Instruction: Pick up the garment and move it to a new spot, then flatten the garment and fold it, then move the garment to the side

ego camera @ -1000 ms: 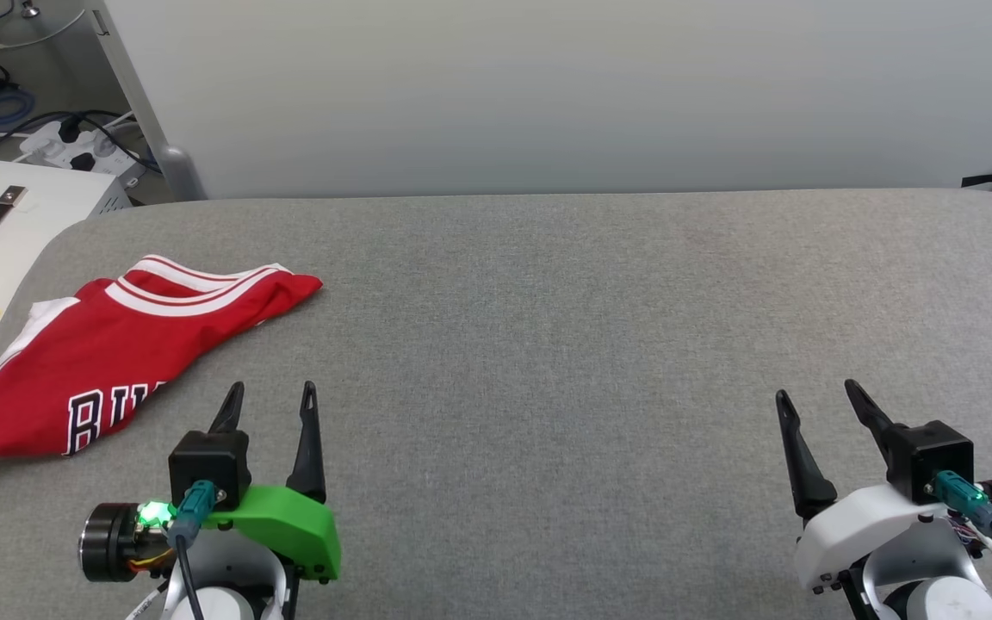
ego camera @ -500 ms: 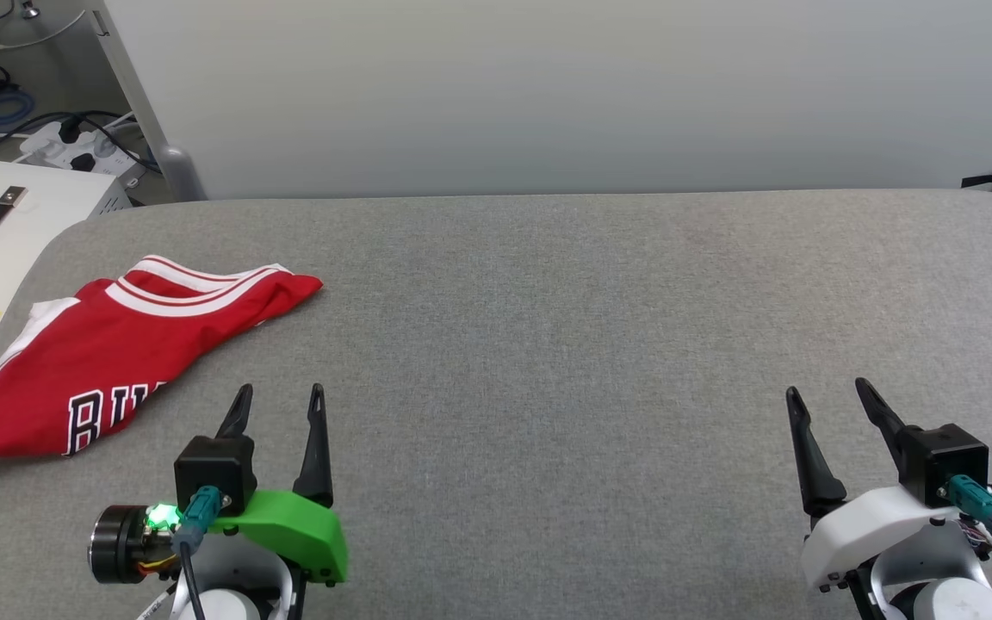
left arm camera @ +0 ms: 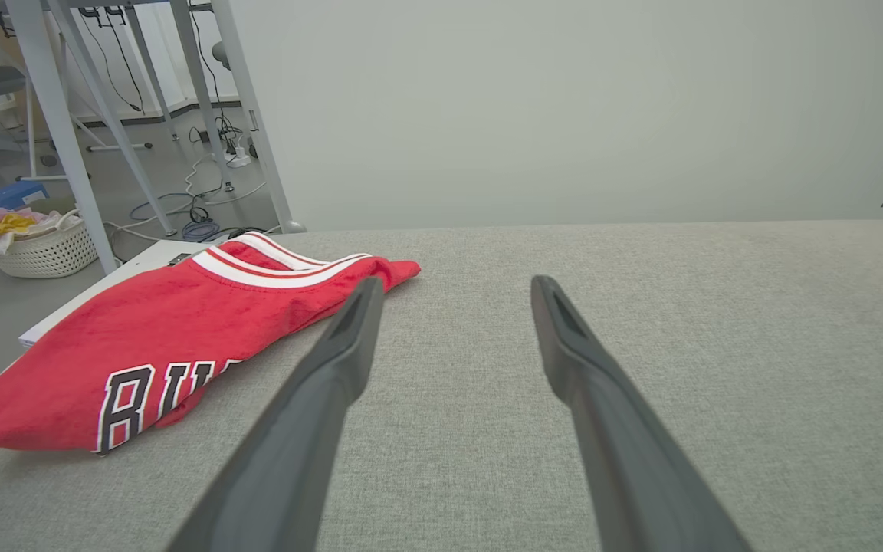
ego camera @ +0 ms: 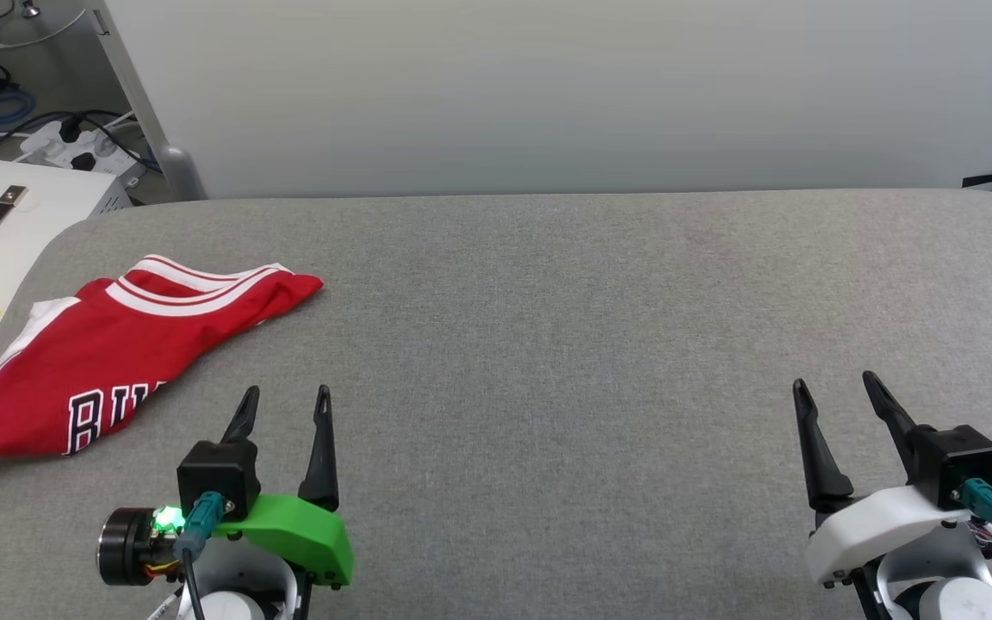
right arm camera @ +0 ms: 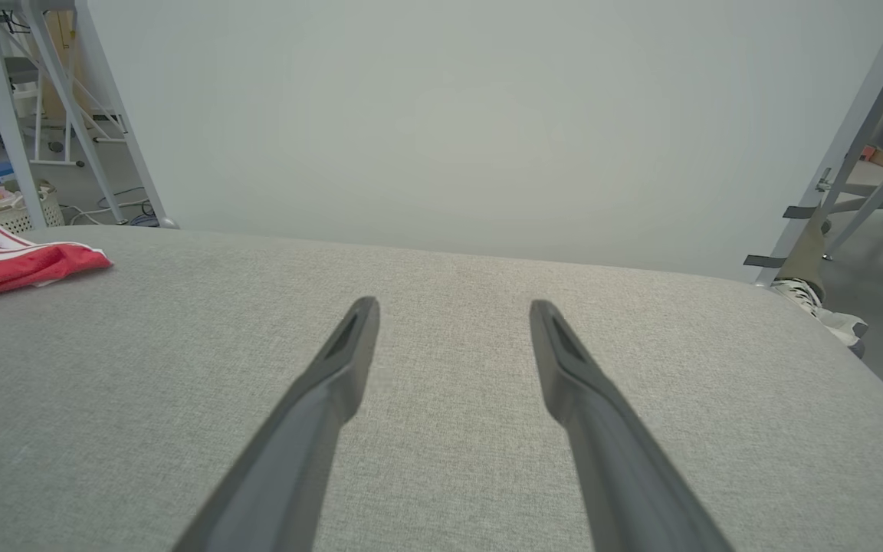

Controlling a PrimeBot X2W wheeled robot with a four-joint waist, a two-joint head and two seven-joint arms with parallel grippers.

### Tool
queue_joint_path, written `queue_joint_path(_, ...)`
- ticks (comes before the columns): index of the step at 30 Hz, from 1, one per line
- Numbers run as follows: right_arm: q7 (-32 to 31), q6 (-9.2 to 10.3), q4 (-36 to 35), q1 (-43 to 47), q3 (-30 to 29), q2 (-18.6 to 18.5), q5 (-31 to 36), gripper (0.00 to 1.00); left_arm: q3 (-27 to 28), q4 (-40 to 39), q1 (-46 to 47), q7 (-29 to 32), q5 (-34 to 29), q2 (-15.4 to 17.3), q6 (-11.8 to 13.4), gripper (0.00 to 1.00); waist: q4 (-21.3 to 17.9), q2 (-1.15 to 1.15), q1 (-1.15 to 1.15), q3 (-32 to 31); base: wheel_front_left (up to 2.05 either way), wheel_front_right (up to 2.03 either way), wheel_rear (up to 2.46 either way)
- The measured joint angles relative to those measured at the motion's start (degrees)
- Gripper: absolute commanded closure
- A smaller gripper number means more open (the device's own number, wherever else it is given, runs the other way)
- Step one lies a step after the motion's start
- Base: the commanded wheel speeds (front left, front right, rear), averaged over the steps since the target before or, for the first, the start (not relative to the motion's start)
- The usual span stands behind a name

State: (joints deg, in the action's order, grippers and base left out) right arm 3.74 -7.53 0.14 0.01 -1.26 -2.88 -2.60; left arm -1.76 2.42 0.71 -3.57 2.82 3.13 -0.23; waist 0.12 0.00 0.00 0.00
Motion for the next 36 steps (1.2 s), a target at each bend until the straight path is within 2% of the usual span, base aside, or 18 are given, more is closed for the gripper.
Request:
queue_joint_path(27,3.1,0.0,-2.29,1.15,-0.2,0.0,-1.83,0.0,-1.25,-0.87,-0.12,-3.08,1.9,0.0,0.07,0.0,0.28,0.0,0.0,0.03,0.0,0.0,0.0)
queue_joint_path(36,4.11,0.0,-1.38,2.24,-0.15,0.0,-2.22,0.0,-1.92,1.07,-0.97,-4.23,2.8,0.0,0.14,0.0,0.38,0.0,0.0,0.08,0.0,0.0,0.0)
